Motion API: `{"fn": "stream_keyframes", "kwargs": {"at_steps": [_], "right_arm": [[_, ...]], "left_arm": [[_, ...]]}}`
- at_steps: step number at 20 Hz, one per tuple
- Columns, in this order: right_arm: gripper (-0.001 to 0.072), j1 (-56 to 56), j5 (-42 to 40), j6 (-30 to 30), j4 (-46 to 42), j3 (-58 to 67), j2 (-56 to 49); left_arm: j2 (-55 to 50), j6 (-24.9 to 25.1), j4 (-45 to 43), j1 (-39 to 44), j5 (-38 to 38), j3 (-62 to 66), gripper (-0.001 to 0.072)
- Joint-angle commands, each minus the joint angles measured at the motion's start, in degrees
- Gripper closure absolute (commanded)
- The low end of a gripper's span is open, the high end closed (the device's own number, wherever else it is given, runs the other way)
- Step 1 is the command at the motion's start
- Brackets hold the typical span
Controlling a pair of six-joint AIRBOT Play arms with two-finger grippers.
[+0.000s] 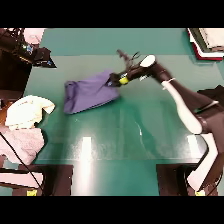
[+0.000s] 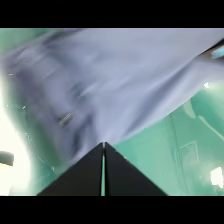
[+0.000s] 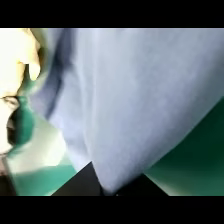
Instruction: Fold the shirts.
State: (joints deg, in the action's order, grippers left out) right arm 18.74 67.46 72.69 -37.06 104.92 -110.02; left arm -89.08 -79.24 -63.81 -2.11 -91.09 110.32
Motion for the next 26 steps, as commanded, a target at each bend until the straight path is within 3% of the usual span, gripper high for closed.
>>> {"fn": "stream_keyframes", "kwargs": {"at_steps": [1,7,15,26], "right_arm": [[0.0699,-8.9,7.0,2.3,-11.6,0.7,9.3],[0.0699,-34.2,14.4,7.4,-28.0,0.7,20.9],[0.0699,-58.7,13.1,7.4,-26.7,0.7,21.7],[0.0699,-69.6,18.5,8.0,-23.1,0.7,29.6]], "left_arm": [[0.0,0.2,0.0,0.0,-0.4,0.0,0.0682],[0.0,0.0,0.0,0.1,0.2,0.0,0.0683],[0.0,-0.5,1.5,2.3,0.6,0.0,0.0682],[0.0,-0.2,3.0,3.3,3.7,0.0,0.0683]]}}
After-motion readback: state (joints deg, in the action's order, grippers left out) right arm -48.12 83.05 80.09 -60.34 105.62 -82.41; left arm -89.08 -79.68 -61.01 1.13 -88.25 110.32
